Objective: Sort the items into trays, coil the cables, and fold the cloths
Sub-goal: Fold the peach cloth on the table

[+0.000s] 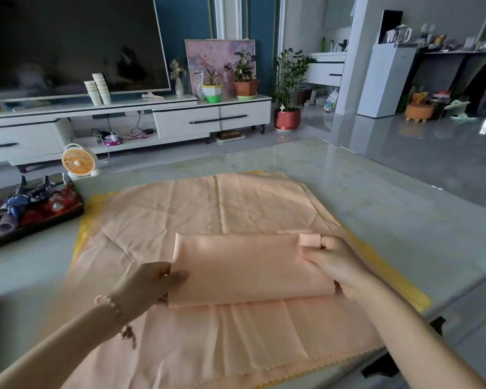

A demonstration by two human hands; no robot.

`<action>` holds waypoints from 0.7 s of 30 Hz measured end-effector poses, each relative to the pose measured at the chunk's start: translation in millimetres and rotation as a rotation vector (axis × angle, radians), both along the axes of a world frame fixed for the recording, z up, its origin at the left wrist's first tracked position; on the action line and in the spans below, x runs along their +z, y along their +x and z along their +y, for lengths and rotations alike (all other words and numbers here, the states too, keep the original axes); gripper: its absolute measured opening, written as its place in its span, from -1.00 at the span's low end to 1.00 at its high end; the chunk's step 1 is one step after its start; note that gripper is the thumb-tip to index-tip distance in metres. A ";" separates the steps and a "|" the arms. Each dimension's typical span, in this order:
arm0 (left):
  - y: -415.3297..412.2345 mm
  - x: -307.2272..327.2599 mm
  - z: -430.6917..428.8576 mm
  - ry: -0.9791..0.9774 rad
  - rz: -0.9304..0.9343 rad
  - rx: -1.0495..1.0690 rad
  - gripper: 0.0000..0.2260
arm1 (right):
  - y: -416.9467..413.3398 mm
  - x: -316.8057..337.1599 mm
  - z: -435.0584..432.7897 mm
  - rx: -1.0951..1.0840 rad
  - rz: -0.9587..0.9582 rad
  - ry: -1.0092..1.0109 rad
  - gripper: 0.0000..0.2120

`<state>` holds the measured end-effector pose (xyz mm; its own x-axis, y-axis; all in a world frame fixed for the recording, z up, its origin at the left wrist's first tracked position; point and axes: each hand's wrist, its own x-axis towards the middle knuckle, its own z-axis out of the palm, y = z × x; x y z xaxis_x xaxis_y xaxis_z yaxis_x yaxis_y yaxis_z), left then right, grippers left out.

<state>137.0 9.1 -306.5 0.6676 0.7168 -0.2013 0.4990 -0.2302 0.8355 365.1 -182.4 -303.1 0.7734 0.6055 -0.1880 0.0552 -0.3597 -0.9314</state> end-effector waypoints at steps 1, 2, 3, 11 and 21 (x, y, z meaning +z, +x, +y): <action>7.0 0.9 -0.2 -0.005 0.026 0.036 -0.77 | 0.2 -3.4 4.9 -0.039 -0.071 -0.019 -0.94; 15.1 2.5 -2.7 0.050 0.100 0.067 -0.73 | 0.6 -5.7 8.5 -0.072 -0.148 -0.057 -0.93; 21.6 4.9 -5.8 0.100 0.163 0.086 -0.71 | 2.2 -9.3 11.9 -0.095 -0.215 -0.105 -0.89; 33.2 -0.9 -17.2 0.595 0.488 0.249 -0.69 | 1.6 -19.4 31.1 -0.127 -0.633 -0.473 -0.60; 44.9 -36.0 -22.2 0.834 0.463 -0.097 -0.54 | -61.1 -21.1 69.9 0.277 -1.068 -0.166 -0.59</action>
